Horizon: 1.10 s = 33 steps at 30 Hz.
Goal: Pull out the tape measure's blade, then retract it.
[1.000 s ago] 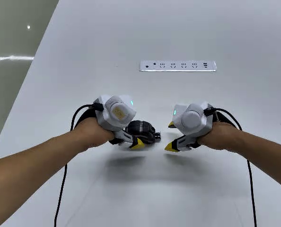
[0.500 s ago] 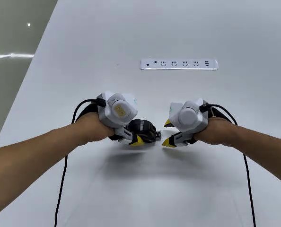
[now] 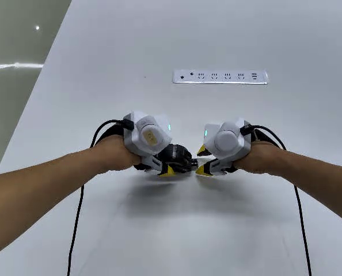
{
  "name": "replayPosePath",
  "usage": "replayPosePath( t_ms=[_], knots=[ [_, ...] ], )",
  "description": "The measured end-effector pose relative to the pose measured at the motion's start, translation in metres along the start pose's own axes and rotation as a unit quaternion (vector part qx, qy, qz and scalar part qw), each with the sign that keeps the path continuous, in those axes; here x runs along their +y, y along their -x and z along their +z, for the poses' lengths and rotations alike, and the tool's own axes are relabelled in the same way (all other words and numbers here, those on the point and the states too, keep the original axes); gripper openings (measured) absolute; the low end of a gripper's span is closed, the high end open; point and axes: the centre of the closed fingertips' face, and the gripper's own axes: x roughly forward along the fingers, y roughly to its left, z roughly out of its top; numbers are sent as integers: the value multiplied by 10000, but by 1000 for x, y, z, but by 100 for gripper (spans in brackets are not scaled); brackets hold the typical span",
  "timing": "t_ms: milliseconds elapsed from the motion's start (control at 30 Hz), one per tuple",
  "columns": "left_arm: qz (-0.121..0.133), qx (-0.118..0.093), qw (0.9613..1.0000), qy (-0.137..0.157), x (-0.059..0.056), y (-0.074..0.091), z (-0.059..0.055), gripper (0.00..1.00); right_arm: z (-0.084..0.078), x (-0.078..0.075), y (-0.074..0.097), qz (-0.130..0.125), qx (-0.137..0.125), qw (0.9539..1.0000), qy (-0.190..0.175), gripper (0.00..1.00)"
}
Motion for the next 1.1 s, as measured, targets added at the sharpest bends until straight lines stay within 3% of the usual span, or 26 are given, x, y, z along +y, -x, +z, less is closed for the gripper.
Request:
replayPosePath(
  t_ms=[767, 1100],
  knots=[
    [-115, 72, 9994, -324, 1, -10, 3, 37, -3, -2, -8, 95, -30, 9999, 49, 16],
    [-216, 66, 9991, -367, 1, -9, 3, 35, -3, -2, -9, 70, -23, 9997, 230, 16]
  ],
)
